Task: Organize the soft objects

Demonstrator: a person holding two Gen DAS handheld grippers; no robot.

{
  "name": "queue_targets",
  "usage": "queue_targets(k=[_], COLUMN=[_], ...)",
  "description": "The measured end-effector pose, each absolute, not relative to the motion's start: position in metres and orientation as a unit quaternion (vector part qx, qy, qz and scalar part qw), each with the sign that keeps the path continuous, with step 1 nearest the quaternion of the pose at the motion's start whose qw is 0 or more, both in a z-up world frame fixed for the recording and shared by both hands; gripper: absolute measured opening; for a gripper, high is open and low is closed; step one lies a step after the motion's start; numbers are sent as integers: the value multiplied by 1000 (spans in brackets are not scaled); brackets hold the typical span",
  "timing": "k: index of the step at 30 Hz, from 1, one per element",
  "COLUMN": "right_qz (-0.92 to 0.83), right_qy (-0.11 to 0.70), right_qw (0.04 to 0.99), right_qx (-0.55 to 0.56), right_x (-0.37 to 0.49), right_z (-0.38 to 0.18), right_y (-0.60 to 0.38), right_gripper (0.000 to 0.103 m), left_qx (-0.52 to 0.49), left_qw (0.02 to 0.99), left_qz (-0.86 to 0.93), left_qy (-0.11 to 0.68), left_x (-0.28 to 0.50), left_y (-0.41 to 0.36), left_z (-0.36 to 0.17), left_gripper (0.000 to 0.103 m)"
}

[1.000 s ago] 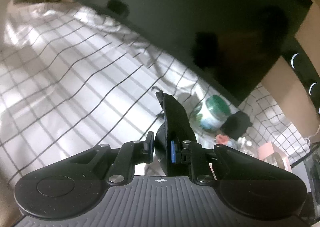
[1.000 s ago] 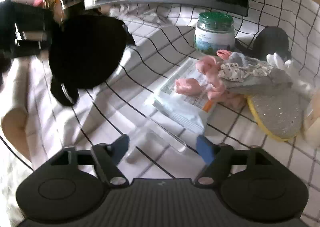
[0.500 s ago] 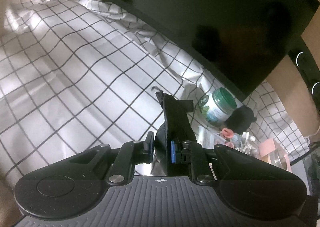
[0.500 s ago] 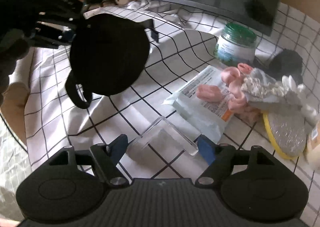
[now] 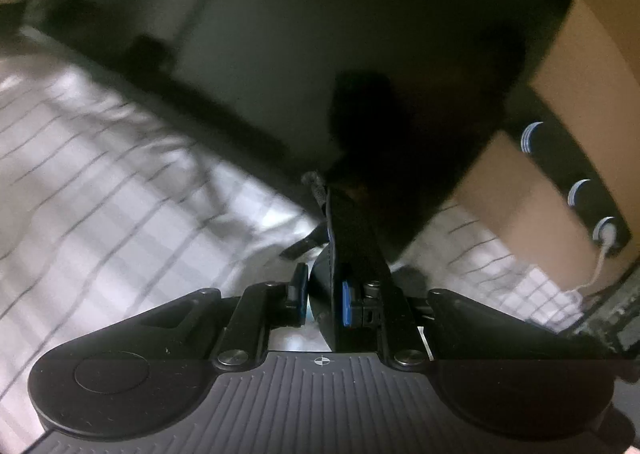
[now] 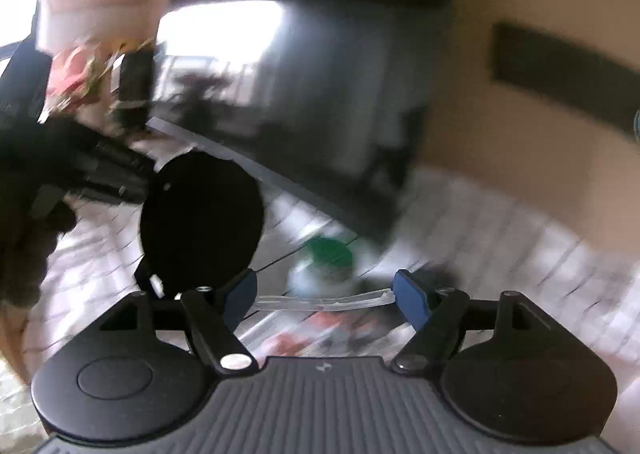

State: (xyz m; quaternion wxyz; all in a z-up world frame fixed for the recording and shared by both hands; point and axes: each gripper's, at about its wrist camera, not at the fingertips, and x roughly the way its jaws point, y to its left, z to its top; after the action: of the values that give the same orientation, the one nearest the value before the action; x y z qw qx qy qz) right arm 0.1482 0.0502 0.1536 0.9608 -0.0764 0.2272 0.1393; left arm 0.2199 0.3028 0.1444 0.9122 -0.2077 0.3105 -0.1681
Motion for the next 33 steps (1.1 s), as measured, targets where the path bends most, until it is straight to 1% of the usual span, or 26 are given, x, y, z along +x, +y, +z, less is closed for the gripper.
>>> queue_targets(k=[5,8,15,21,24,27,30,33], right_qz=[74,27,-72,-120,-126,-128,-100,-98], right_qy=[178,163,158,193,214,232,264,291], right_qw=[978,983,983,972,968,963,958,951], right_qx=[-82,-77,-64,-54,-42,-43,-45,-29], right_x=[148,144,130,117,116,125,130,128], right_z=[187,199,201,177,163,146,128,111], right_y=[-10,-52,-134,-188,-209,-220,-223,-227], right_gripper=[76,76,76,76,76,76,76,77], left_qx=[-182,-167,-136,-129,-109,-90,-63,-24], left_qw=[911,904,871,830,826,820,805,807], left_qz=[-228,-269,-366,-413,-416,-407,-397,-379], left_qy=[289,287,297,353,365,391,437,451], left_x=[241,250,253,262,267,276,285,283], left_y=[238,193,83,-5,-41,-70,-95,-111], left_z=[177,190,196,171,158,142,117,100], left_gripper=[19,19,19,19,19,20,26,26])
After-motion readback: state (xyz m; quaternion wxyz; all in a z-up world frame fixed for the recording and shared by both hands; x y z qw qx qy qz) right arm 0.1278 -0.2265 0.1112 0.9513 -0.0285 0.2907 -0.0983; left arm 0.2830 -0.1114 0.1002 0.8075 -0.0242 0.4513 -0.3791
